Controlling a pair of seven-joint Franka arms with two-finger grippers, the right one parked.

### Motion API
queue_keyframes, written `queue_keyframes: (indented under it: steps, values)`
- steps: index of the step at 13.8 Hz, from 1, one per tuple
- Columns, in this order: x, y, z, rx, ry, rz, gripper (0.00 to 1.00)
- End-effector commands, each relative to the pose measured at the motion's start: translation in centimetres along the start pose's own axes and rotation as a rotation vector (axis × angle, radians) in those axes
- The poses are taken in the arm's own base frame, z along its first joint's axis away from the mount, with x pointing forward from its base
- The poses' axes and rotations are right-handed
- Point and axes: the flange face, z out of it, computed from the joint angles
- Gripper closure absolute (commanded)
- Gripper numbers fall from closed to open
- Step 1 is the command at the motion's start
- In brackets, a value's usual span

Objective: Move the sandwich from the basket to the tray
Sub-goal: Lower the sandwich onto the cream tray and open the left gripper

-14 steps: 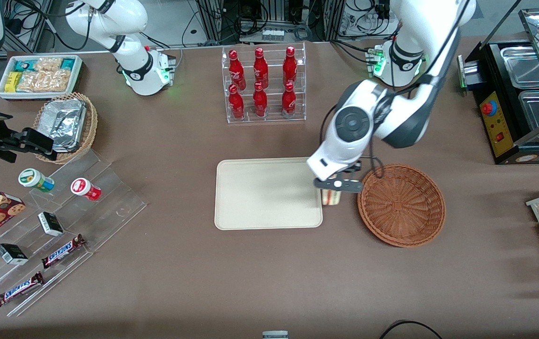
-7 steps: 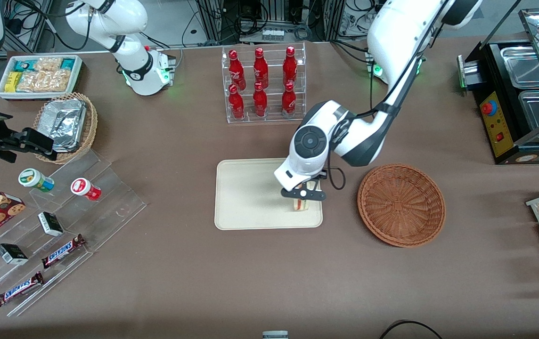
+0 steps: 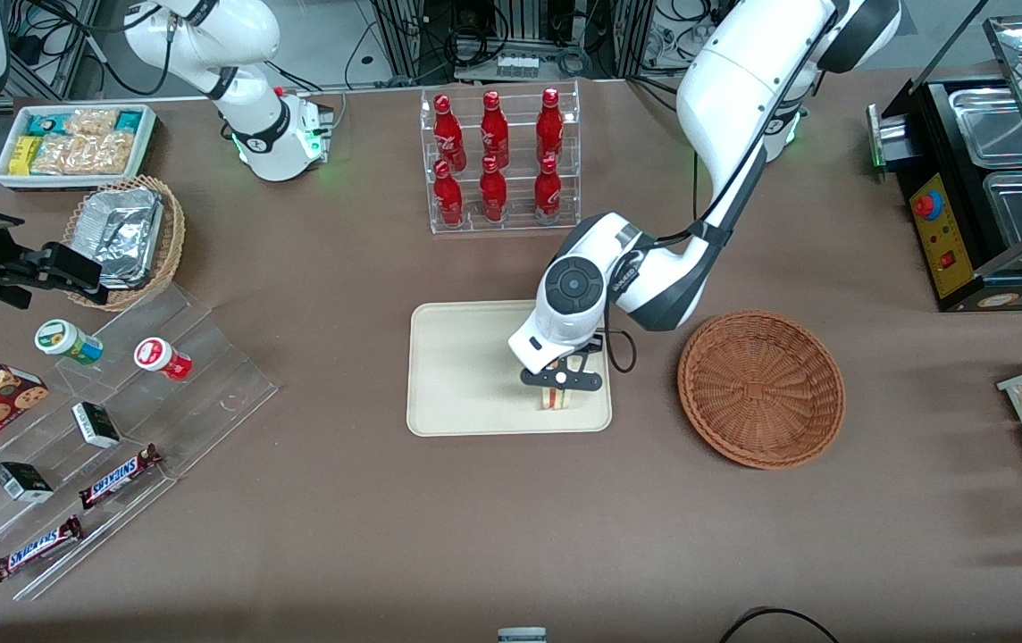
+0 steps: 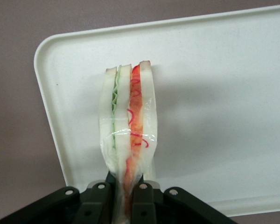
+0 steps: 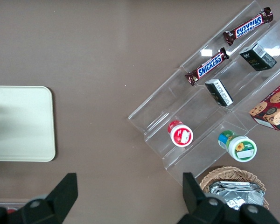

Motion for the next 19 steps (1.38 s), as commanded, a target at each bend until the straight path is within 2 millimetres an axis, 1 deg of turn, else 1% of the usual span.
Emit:
queue_keyframes:
  steps: [1,4,5,6,7,8,11,14,15,17,19]
  values:
    - [0.3,1.1,0.9,-0.005,0.020,-0.019,1.00]
    - [0.2,1.4,1.9,-0.008,0.018,-0.017,1.00]
    - [0.3,1.4,1.9,-0.009,0.017,-0.018,0.75]
    - [0.3,1.4,2.1,-0.007,0.015,-0.014,0.43]
    - [0.2,1.5,2.2,-0.005,0.016,-0.010,0.06]
    - [0.2,1.5,2.2,-0.005,0.016,-0.013,0.00]
    - [0.2,1.5,2.0,-0.007,0.012,-0.019,0.00]
    - [0.1,1.5,1.7,-0.003,0.017,-0.073,0.00]
    - [0.2,1.5,1.3,-0.004,0.022,-0.073,0.00]
    - [0.7,1.6,-0.1,-0.015,0.041,-0.080,0.00]
    - [0.6,1.5,-1.3,-0.009,0.041,-0.082,0.00]
